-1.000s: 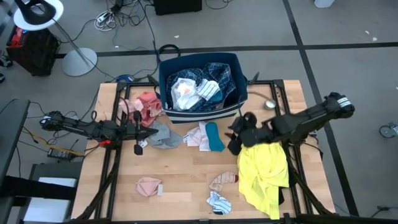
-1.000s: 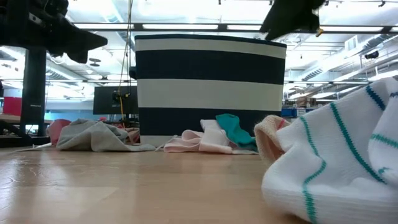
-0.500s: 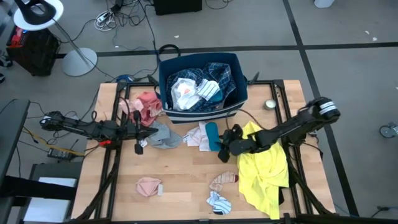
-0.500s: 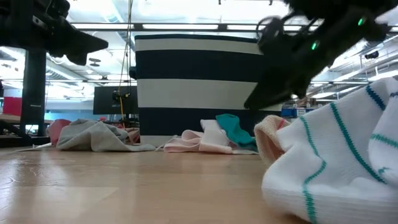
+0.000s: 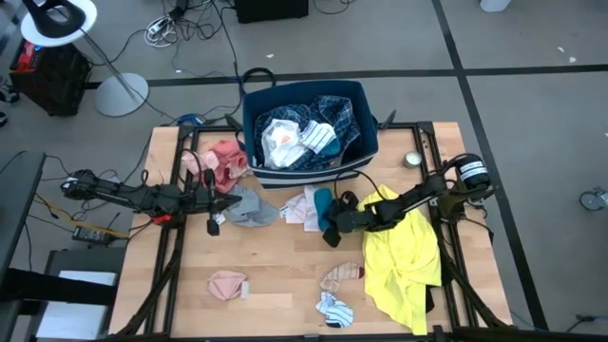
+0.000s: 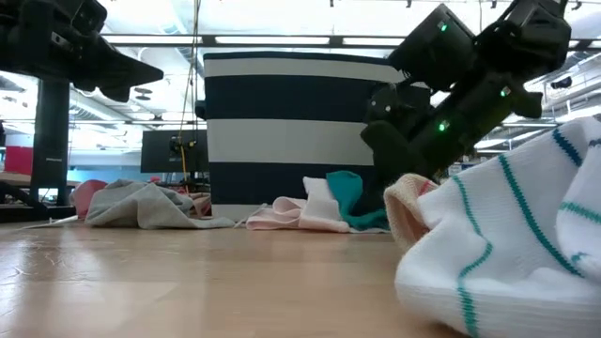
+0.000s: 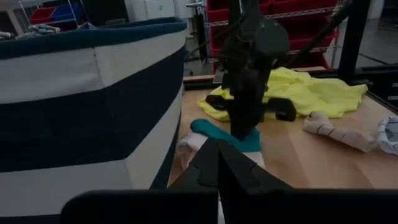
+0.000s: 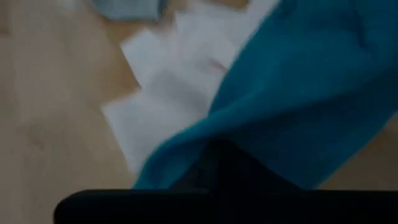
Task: Sort clothes
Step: Put the blue sock into the blue bin
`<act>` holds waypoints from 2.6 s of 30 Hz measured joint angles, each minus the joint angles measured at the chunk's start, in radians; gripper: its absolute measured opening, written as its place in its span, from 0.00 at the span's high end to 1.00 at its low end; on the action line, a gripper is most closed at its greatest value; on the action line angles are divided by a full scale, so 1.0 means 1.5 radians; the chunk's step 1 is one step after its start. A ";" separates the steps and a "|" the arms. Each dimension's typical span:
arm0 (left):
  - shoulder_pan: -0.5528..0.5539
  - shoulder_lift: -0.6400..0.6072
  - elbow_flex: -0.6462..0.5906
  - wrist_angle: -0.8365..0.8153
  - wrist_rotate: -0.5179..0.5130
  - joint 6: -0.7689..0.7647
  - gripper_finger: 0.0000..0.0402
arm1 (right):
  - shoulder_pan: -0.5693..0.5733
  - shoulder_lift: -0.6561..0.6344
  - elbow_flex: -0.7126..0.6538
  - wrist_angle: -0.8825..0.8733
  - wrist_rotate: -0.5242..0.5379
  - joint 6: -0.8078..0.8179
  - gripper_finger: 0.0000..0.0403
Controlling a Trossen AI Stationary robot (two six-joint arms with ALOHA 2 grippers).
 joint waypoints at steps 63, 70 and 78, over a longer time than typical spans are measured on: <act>0.000 0.018 0.000 -0.072 -0.010 -0.099 1.00 | -0.023 -0.044 0.022 -0.004 0.025 -0.027 0.99; 0.000 0.018 0.000 -0.075 -0.010 -0.099 1.00 | -0.003 -0.169 0.022 -0.047 0.058 -0.070 0.99; 0.000 0.018 0.000 -0.083 -0.013 -0.099 1.00 | 0.022 -0.293 0.087 -0.101 0.083 -0.173 1.00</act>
